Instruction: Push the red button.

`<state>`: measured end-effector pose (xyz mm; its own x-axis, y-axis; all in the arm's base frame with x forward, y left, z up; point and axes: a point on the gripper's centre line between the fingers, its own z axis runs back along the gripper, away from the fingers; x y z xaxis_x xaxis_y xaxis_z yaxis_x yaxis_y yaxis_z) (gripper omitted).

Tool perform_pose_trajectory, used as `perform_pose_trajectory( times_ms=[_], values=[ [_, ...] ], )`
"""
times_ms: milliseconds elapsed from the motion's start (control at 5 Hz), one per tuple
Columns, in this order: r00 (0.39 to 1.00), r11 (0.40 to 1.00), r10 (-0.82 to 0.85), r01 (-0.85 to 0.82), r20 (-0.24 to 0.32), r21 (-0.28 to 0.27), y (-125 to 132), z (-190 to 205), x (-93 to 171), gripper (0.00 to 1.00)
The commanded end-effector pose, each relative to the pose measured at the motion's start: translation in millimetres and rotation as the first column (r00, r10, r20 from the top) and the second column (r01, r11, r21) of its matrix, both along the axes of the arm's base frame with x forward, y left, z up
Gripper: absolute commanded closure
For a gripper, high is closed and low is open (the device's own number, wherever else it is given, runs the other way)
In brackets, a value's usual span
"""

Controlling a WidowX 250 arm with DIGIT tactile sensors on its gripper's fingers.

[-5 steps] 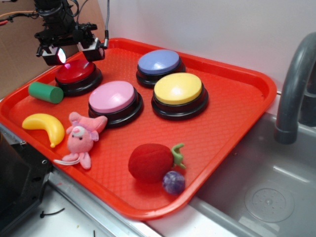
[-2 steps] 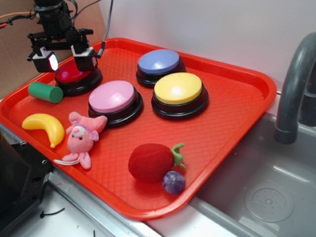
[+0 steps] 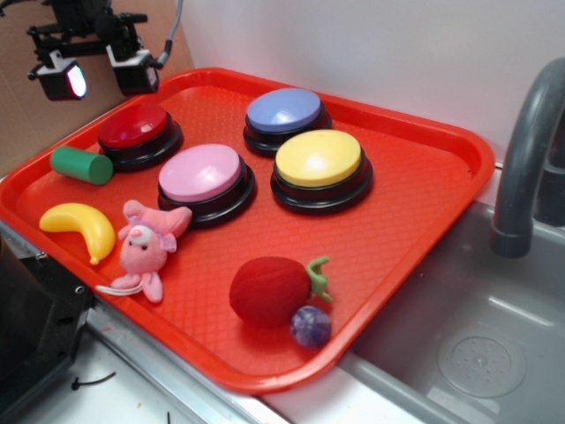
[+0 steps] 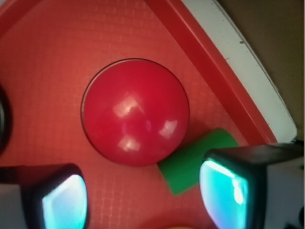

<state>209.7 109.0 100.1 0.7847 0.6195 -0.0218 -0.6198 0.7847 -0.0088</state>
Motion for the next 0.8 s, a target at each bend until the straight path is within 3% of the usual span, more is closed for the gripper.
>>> perform_pose_trajectory(
  times_ms=[0, 600],
  values=[
    [0.998, 0.996, 0.019, -0.024, 0.063, 0.084, 11.9, 38.2, -4.7, 0.00],
    [0.997, 0.997, 0.014, -0.019, 0.070, 0.069, 5.7, 61.7, -8.2, 0.00]
  ],
)
